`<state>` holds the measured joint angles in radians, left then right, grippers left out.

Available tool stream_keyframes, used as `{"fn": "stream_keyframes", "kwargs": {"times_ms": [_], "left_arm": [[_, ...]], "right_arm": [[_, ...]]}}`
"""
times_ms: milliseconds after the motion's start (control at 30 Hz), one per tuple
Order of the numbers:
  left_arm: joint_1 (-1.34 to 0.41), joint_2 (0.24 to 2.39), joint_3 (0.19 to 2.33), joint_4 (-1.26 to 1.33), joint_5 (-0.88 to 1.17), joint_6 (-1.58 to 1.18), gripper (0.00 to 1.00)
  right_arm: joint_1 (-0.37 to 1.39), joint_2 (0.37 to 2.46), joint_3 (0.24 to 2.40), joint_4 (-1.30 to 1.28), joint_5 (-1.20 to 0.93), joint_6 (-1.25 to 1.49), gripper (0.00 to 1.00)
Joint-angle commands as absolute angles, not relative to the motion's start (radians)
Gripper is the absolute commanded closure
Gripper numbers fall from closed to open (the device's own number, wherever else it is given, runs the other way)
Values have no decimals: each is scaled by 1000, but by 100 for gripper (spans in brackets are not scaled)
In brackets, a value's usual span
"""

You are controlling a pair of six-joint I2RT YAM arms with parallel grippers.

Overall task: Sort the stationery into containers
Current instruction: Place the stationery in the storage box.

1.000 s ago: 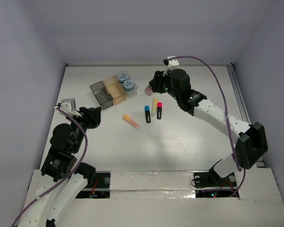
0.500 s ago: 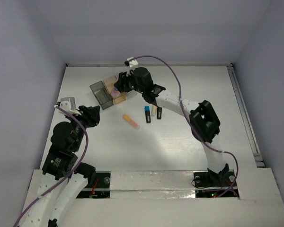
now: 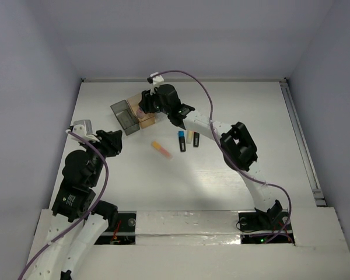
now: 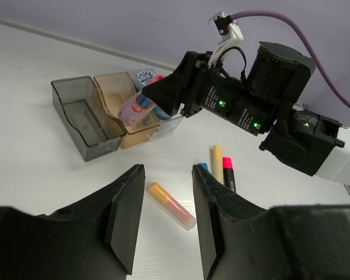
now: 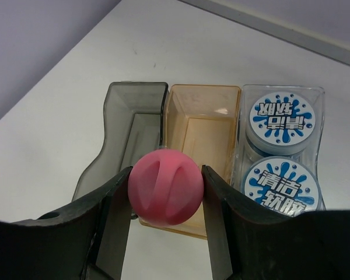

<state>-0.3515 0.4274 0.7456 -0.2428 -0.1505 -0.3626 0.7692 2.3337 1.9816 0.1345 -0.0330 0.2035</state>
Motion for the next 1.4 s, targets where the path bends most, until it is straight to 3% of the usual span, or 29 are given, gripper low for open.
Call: {"fn": "stream_keyframes", "kwargs": {"times_ms": [0,167,433,733,933,1167,1367], "left_arm": [[-345,448,744,-190,-129,-348,65],[-336,449,741,-189,-112,-344,65],[-327,448,739,-178,-97,-342,65],[-308,442,736,-172,-83,-342,65],[-308,445,736,-169,-74,-344,65],[-308,451,736,-176,-69,-342,65],[-299,457,735,-169,-60,-342,65]], "right_arm": [[798,2341,2052,192,11,132,94],[824,2373,2092,131,80,37,94],[833,2227,1853,181,107,12,94],[833,2160,1830,101,49,-86,95],[833,2203,1833,187,84,-58,88],[833,2384,2038,270,202,-2,93],[833,2486,2171,294,229,-2,90]]}}
